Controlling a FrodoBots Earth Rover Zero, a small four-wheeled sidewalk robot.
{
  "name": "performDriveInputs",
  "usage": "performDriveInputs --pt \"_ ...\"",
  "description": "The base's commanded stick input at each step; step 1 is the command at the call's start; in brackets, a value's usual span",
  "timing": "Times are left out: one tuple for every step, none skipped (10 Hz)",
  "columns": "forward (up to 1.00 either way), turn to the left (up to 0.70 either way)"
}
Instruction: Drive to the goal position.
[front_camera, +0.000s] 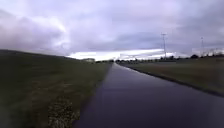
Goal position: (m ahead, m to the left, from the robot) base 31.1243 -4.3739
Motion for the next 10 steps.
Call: performDriveInputs --pt "0.7 0.0" --pt "0.7 0.0" --pt "0.7 0.0" --pt "0.7 0.0" --pt "0.7 0.0" --pt "0.7 0.0" --pt "0.7 0.0" --pt "0.7 0.0" --pt "0.7 0.0" --pt "0.7 0.0"
